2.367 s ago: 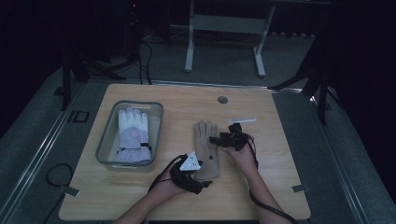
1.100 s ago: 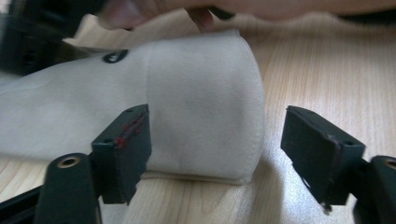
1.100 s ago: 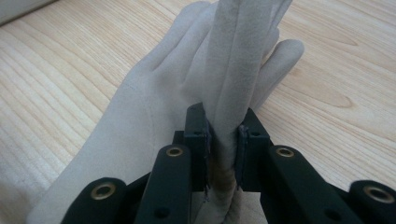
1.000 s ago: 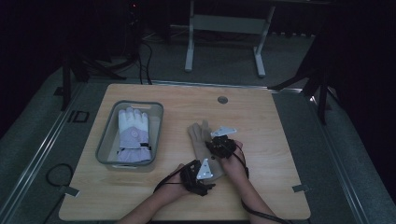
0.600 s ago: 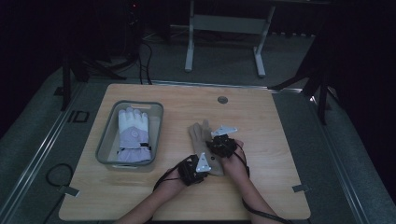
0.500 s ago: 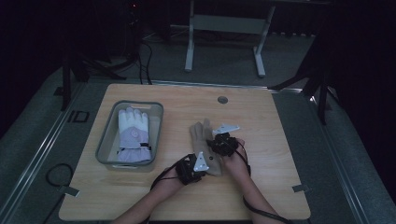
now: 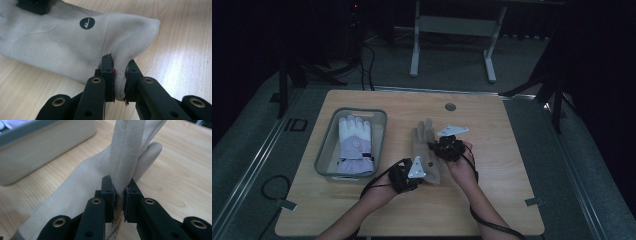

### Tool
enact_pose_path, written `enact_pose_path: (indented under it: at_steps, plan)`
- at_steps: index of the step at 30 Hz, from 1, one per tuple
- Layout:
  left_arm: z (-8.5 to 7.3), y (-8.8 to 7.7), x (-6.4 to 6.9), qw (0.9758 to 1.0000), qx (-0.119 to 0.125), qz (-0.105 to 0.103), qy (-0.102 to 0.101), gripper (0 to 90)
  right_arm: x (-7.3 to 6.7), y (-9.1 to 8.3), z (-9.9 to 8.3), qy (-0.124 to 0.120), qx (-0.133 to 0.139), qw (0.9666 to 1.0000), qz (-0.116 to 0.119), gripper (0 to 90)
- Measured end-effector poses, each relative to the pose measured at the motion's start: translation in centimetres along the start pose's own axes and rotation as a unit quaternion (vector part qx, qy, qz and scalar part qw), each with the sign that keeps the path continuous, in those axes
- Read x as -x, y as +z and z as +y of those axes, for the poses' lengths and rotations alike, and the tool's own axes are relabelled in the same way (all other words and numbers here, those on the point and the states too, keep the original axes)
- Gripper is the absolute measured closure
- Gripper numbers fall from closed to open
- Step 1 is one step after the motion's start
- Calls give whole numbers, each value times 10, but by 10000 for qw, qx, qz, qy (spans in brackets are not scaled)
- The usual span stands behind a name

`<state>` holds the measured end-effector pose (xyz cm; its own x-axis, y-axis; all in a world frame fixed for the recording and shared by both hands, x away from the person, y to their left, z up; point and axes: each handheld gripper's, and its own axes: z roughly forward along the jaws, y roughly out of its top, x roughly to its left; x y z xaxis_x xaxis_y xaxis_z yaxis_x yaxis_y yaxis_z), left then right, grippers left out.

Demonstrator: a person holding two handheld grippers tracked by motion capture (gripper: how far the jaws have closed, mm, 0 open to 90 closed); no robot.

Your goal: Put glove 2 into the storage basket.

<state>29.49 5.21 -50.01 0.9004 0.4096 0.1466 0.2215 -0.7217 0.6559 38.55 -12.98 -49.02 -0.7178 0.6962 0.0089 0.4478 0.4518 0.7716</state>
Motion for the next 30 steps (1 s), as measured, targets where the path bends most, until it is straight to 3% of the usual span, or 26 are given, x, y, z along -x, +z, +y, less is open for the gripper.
enact_pose_path:
  at_steps: [18,30]
  plan:
    - [2,-45,-15,9995,-84,259,173,819,-21,-11,44,-169,316,9993,97,811]
    - [-7,-71,-25,9993,-72,360,47,819,-39,-8,70,-363,432,9983,145,810]
